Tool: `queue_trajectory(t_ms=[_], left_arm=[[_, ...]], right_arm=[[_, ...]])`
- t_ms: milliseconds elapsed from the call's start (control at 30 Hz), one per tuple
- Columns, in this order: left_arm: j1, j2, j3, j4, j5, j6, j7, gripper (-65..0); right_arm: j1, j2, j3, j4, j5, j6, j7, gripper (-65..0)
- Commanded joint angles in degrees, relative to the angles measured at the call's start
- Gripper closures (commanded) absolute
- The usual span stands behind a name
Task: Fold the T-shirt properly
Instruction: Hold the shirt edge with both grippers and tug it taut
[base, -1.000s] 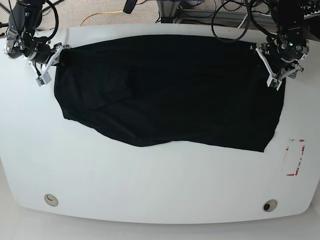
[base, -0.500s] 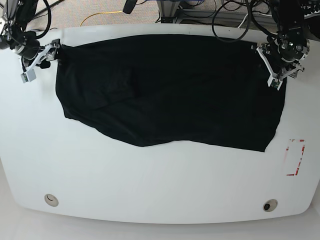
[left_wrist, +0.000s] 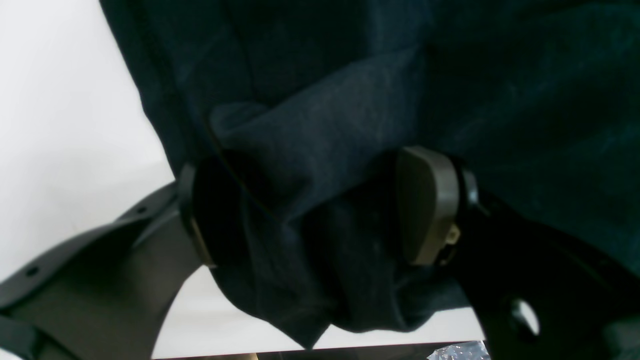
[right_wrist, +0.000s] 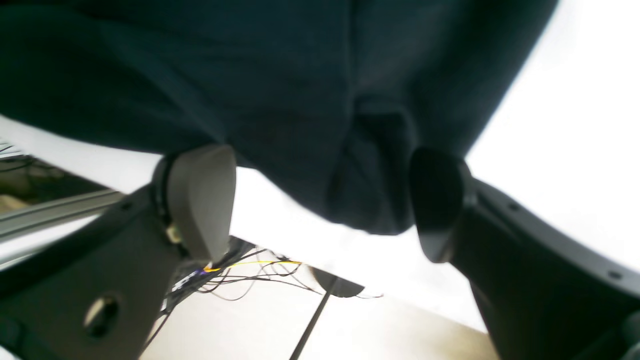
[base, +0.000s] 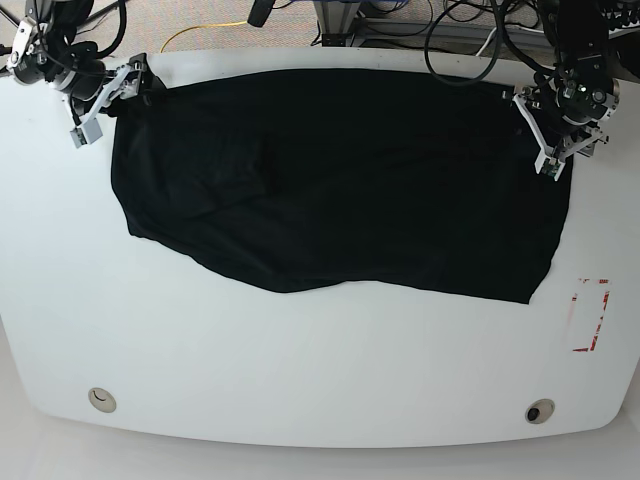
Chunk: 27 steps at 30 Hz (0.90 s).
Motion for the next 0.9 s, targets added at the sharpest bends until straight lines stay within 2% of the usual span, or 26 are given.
queue_trajectory(t_ms=[0,167,300,433,500,633,700,767,800,867], left_arm=[[0.0,-0.5,-0.2,0.4,0.7,0.0,0.7,-44.4],[-0.1,-0.5,0.0,0.4,0.7,0.0,0.6,-44.4],[-0.1,-0.5,0.1,0.4,0.7,0.0,0.6,-44.4],[-0.1,-0.5,0.2,0.4,0.7,0.0,0.6,-44.4],[-0.1,-0.5,0.2,0.4,0.7,0.0,0.6,-44.4],[-0.1,-0.5,0.2,0.4,0.7,0.0,0.6,-44.4],[0.0,-0.5,0.2,0.4,0.7,0.0,0.6,-44.4],[0.0,-0.5,0.2,0.4,0.7,0.0,0.6,-44.4],[0.0,-0.5,0.2,0.4,0.7,0.0,0.6,-44.4],[0.0,-0.5,0.2,0.4,0.7,0.0,0.6,-44.4]], right_arm=[[-1.8,1.3,0.8,1.1,-1.3,0.1,1.0,-51.5],[-4.1,1.7,0.7,2.8,-1.7,0.1,1.3,-51.5],[-4.3,1.3,-0.2,2.9,-3.5,0.1,4.2,-51.5],[-4.1,0.7,-2.5,2.8,-9.3,0.1,8.3,-51.5],[-2.5,-0.6,-3.5,2.7,-12.6,0.1,10.3,-51.5],[-0.5,-2.2,-3.7,2.7,-19.2,0.1,10.9,-49.8],[0.4,-2.8,-3.6,2.9,-21.3,0.1,10.9,-41.5],[0.5,-2.7,-3.6,3.0,-22.3,0.1,10.9,-30.4],[0.6,-2.6,-3.6,3.0,-22.8,0.1,10.9,-22.5],[0.7,-2.4,-3.6,3.0,-23.0,0.1,10.9,-13.6]])
